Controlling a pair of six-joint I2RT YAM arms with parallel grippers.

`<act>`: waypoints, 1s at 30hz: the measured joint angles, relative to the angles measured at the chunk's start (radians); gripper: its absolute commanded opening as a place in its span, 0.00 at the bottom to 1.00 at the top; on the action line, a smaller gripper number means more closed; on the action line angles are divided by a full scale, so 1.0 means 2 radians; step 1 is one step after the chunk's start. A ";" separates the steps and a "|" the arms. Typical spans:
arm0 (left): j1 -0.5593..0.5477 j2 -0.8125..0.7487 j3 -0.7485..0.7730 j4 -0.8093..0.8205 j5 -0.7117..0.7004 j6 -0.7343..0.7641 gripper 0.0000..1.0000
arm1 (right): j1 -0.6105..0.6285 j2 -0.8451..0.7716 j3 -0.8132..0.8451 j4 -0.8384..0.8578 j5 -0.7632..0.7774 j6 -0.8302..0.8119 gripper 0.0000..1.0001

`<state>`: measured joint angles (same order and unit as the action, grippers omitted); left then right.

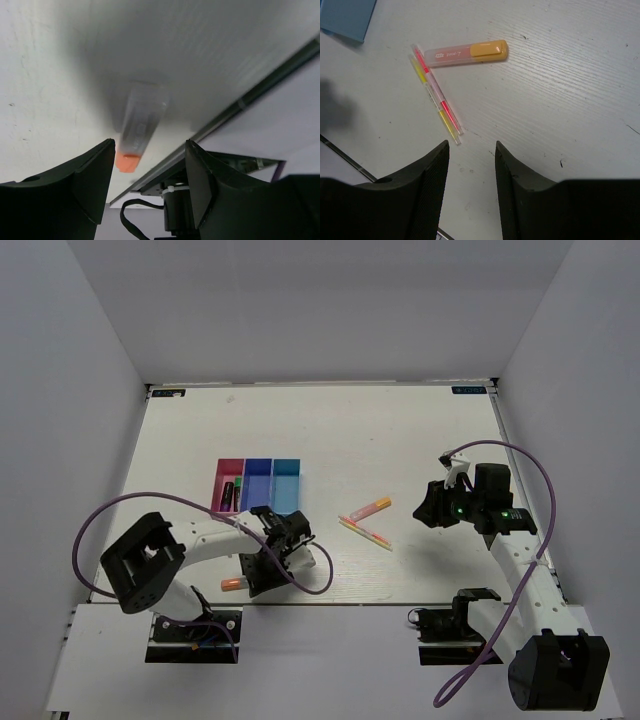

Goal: Sort the stationery into containers
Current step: Pick up the pen from the center of the board.

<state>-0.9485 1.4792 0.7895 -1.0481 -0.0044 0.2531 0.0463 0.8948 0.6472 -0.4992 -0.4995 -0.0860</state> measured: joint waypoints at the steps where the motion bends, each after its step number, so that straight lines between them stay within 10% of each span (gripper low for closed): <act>1: -0.003 0.005 -0.001 0.004 -0.007 -0.002 0.69 | 0.000 0.000 0.000 0.000 0.000 0.000 0.46; 6: -0.010 0.012 -0.018 0.042 -0.037 -0.009 0.67 | 0.000 0.000 0.000 0.000 0.000 0.000 0.46; 16: -0.015 0.004 -0.037 0.045 -0.052 -0.014 0.04 | 0.000 0.000 0.000 0.000 0.000 0.000 0.46; 25: -0.018 -0.039 0.016 0.058 -0.080 -0.052 0.00 | 0.000 -0.003 0.000 0.000 -0.002 0.000 0.58; 27: -0.005 -0.076 0.066 0.073 -0.088 -0.065 0.00 | 0.000 -0.003 0.000 -0.001 -0.002 -0.001 0.49; 30: 0.039 -0.107 0.133 0.109 -0.106 -0.089 0.00 | 0.000 -0.006 0.000 -0.001 -0.002 -0.006 0.03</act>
<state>-0.8700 1.2644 1.0546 -0.8291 -0.2169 0.0746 0.0460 0.8829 0.6476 -0.5018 -0.5045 -0.0978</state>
